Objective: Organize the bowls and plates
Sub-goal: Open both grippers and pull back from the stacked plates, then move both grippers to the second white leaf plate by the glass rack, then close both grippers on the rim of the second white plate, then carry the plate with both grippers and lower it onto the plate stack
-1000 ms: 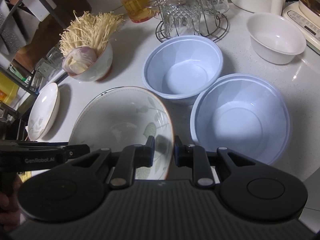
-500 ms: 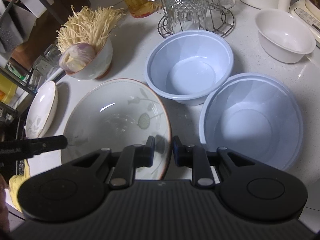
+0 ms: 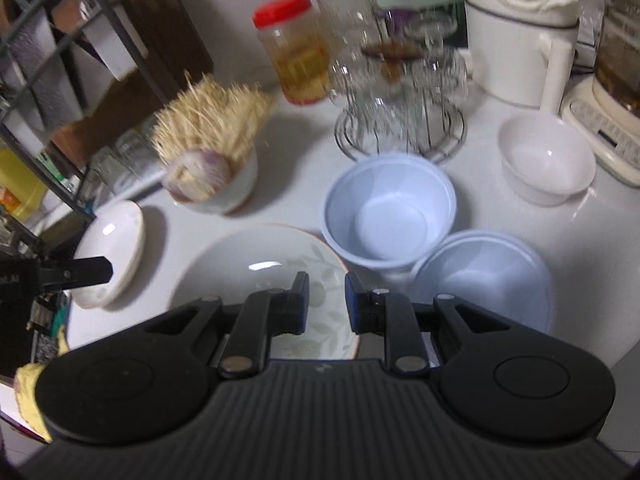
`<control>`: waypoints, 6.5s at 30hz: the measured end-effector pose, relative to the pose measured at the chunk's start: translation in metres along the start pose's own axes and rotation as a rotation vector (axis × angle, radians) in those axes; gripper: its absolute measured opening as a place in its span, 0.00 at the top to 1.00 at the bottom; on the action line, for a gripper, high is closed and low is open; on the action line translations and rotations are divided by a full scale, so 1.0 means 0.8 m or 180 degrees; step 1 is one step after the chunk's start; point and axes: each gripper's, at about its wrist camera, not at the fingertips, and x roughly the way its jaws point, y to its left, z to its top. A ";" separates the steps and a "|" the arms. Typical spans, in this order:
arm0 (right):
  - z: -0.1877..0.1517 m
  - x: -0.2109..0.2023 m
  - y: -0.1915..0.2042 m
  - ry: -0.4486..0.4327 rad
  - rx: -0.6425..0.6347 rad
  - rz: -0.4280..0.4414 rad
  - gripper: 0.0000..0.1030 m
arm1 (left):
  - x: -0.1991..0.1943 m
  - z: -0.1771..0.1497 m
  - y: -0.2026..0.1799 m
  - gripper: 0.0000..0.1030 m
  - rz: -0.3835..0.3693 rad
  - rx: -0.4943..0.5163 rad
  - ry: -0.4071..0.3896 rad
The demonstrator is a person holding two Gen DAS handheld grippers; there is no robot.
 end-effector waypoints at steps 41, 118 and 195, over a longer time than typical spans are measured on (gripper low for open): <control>-0.065 -0.143 0.087 -0.0353 -0.0413 0.0427 0.78 | -0.142 -0.083 0.006 0.55 0.0126 -0.0009 -0.0357; 0.006 0.232 0.283 0.0331 -0.0526 0.0454 0.64 | 0.083 0.015 0.366 0.52 0.0362 -0.0728 -0.0113; -0.036 -0.020 0.008 -0.0104 0.0248 0.0084 0.77 | 0.059 -0.017 0.023 0.76 -0.0446 0.0044 0.0338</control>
